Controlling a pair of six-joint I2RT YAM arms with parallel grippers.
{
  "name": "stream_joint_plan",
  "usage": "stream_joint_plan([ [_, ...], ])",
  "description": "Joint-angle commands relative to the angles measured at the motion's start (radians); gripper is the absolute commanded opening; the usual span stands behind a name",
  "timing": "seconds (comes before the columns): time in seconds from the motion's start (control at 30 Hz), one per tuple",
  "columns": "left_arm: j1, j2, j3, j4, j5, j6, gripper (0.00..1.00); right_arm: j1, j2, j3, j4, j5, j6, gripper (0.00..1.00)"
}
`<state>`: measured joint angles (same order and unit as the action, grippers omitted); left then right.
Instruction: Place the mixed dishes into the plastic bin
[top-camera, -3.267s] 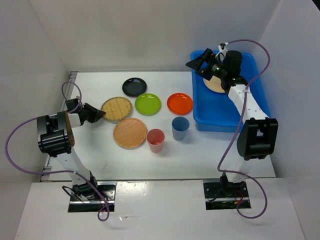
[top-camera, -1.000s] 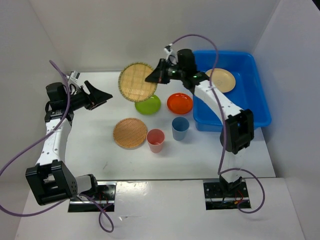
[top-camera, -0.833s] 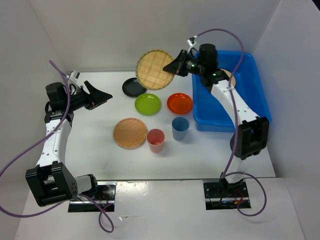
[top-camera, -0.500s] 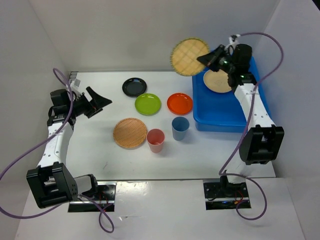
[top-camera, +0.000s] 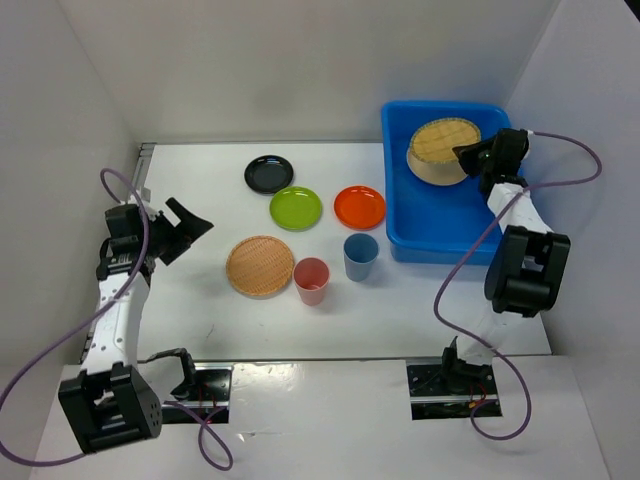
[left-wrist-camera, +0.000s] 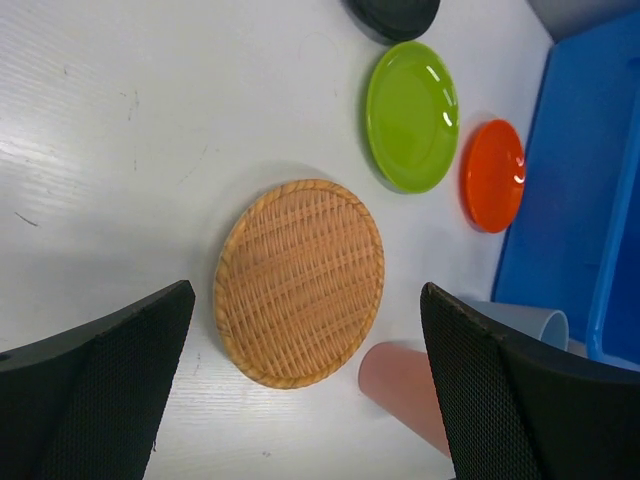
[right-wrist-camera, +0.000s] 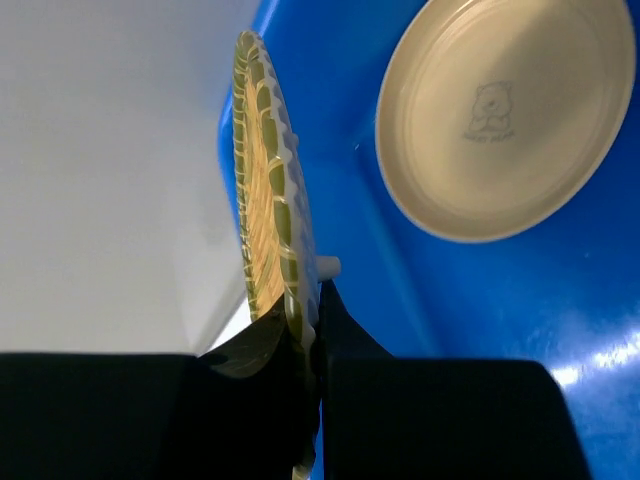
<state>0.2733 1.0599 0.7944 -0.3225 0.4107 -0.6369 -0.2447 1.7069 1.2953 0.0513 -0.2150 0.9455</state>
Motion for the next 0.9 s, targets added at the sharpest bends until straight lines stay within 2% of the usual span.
stream_joint_plan([
  [0.0, 0.003, -0.124, -0.049, 0.003, -0.015, -0.065, 1.00, 0.007, 0.113, 0.094, 0.119, 0.098, 0.082, 0.00],
  [0.17, -0.029, -0.169, -0.080, -0.030, -0.096, -0.075, 1.00, 0.007, 0.252, 0.163, 0.130, 0.123, 0.127, 0.00],
  [0.37, -0.069, -0.035, -0.069, -0.009, -0.056, -0.032, 1.00, 0.007, 0.411, 0.271, 0.119, 0.158, 0.136, 0.00],
  [0.6, -0.141, -0.008, -0.069, -0.030, -0.115, -0.014, 1.00, 0.007, 0.537, 0.377, 0.099, 0.181, 0.145, 0.00],
  [0.67, -0.167, -0.017, -0.069, -0.039, -0.125, -0.014, 1.00, 0.007, 0.588, 0.447, 0.041, 0.154, 0.122, 0.01],
  [0.7, -0.167, -0.017, -0.069, -0.039, -0.144, -0.023, 1.00, 0.007, 0.606, 0.475, 0.012, 0.138, 0.122, 0.07],
  [0.73, -0.183, -0.017, -0.069, -0.039, -0.157, -0.032, 1.00, -0.002, 0.623, 0.501, -0.017, 0.102, 0.110, 0.18],
  [0.77, -0.196, -0.008, -0.060, -0.039, -0.170, -0.032, 1.00, -0.002, 0.649, 0.544, -0.072, 0.085, 0.110, 0.48],
  [0.83, -0.207, 0.005, -0.060, -0.039, -0.184, -0.043, 1.00, -0.011, 0.658, 0.581, -0.122, 0.042, 0.082, 0.76],
  [0.87, -0.220, 0.018, -0.075, -0.024, -0.196, -0.055, 1.00, -0.011, 0.658, 0.581, -0.161, 0.023, 0.070, 0.85],
])
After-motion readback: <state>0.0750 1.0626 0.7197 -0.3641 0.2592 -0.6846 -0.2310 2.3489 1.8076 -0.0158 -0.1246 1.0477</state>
